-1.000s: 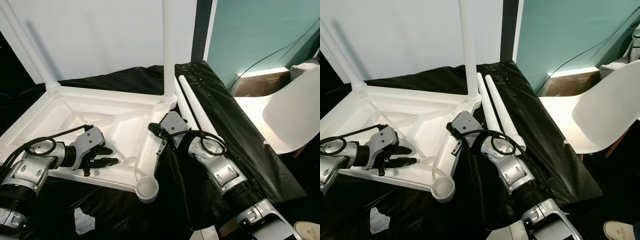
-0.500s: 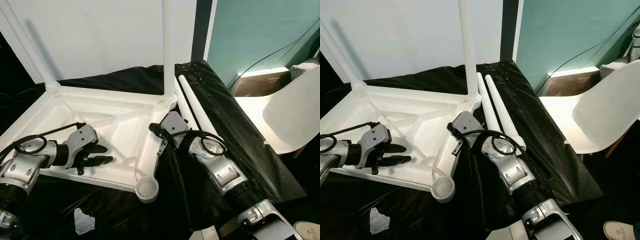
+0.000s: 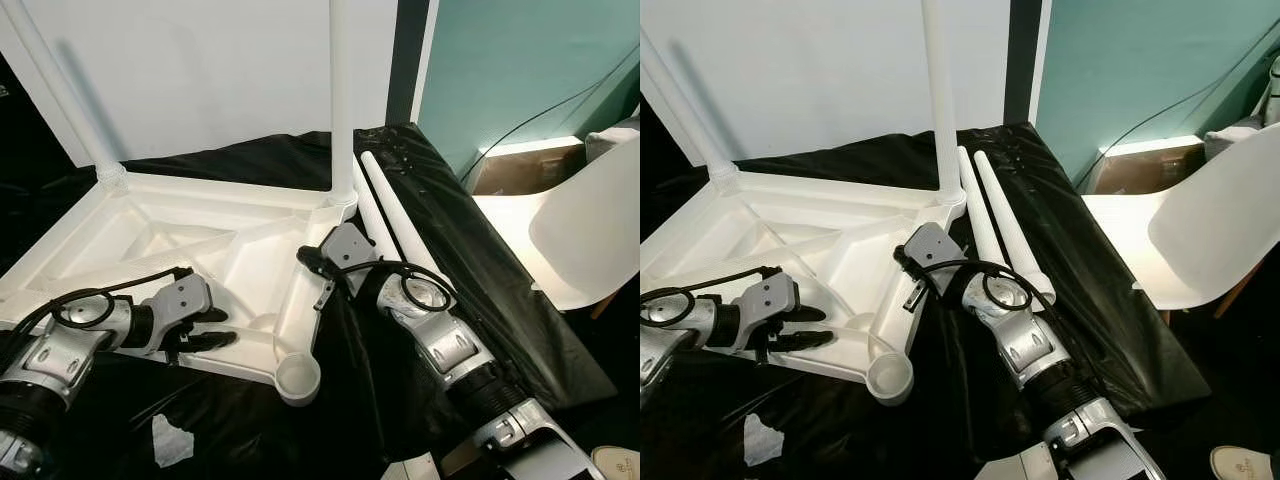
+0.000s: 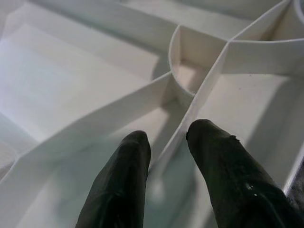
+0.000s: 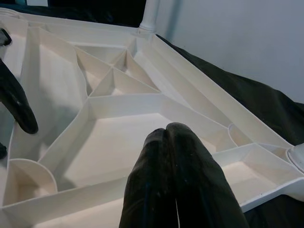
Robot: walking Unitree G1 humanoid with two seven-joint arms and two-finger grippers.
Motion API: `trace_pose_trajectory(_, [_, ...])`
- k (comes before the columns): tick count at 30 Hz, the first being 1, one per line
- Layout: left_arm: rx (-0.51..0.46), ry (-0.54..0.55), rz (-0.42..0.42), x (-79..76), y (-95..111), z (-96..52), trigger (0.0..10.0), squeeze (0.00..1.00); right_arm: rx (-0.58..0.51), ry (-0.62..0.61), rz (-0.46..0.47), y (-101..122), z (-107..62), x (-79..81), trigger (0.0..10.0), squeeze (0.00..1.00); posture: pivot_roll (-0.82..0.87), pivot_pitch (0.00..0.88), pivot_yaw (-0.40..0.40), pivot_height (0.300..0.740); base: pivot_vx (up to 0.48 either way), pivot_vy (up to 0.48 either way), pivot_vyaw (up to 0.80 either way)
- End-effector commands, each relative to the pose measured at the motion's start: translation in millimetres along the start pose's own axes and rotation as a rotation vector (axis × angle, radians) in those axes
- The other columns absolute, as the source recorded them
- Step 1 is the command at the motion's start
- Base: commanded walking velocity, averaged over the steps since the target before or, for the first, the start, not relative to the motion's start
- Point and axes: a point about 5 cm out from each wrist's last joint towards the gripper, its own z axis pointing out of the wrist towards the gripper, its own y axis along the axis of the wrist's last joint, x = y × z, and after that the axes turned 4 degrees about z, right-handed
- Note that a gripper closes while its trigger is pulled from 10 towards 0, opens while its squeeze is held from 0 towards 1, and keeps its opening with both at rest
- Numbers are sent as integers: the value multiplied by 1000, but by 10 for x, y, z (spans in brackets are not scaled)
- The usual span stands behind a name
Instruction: Building children table
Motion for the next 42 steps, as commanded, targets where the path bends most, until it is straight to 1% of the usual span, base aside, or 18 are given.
trace_pose_trajectory(1, [63,-166,-6,-187,-135,211,10000,0,3,5,-3,4,2,6,10000,0,-19,0,38,740,0,0,0])
trace_pose_trajectory(4, [155,-116,25,-157,-209,286,10000,0,1,6,-2,9,4,11,10000,0,-19,0,37,740,0,0,0])
trace_pose_trajectory(5, [155,-116,25,-157,-209,286,10000,0,1,6,-2,9,4,11,10000,0,-19,0,37,740,0,0,0])
trace_pose_trajectory(6, [215,-123,38,-172,-265,312,10000,0,-2,5,-1,19,10,9,10000,0,-20,0,38,740,0,0,0])
trace_pose_trajectory(7, [215,-123,38,-172,-265,312,10000,0,-2,5,-1,19,10,9,10000,0,-20,0,38,740,0,0,0])
trace_pose_trajectory(8, [235,-132,41,-186,-286,319,8588,0,-3,4,-1,22,12,6,10000,0,-20,0,38,740,0,0,0])
trace_pose_trajectory(9, [265,-150,22,-222,-333,328,3373,0,-2,1,-1,21,12,-3,10000,0,-20,0,39,740,0,0,0])
trace_pose_trajectory(10, [265,-150,22,-222,-333,328,3373,0,-2,1,-1,21,12,-3,10000,0,-20,0,39,740,0,0,0])
trace_pose_trajectory(11, [285,-147,6,-245,-375,342,0,0,-1,-2,0,17,10,-7,10000,0,-20,0,41,740,0,0,0])
trace_pose_trajectory(15, [295,-148,-3,-262,-403,352,0,0,1,-3,1,13,6,-7,10000,0,-21,0,42,740,0,0,0])
trace_pose_trajectory(16, [300,-117,-56,-272,-445,393,0,0,3,-4,2,7,2,3,10000,0,-22,0,46,740,0,0,0])
trace_pose_trajectory(20, [298,-70,-109,-262,-469,436,0,0,4,-5,4,5,0,9,10000,0,-22,0,48,740,0,0,0])
trace_pose_trajectory(21, [296,-30,-149,-251,-483,470,0,0,3,-6,5,5,-1,13,10000,0,-23,0,50,740,0,0,0])
trace_pose_trajectory(29, [261,69,-244,-271,-481,580,0,0,4,-7,8,2,-2,17,10000,0,-20,0,50,740,0,0,0])
trace_pose_trajectory(31, [230,131,-287,-248,-469,605,0,0,5,-3,8,0,0,23,10000,0,-14,0,45,740,0,0,0])
trace_pose_trajectory(36, [199,177,-308,-199,-439,612,0,0,5,-1,9,-1,3,28,10000,0,-11,0,44,740,0,0,0])
trace_pose_trajectory(39, [130,203,-315,-127,-352,603,0,0,4,2,10,0,10,40,10000,0,-9,0,45,740,0,0,0])
trace_pose_trajectory(42, [-7,237,-395,-1,-186,579,0,0,3,1,14,0,14,47,10000,0,-10,0,48,740,0,0,0])
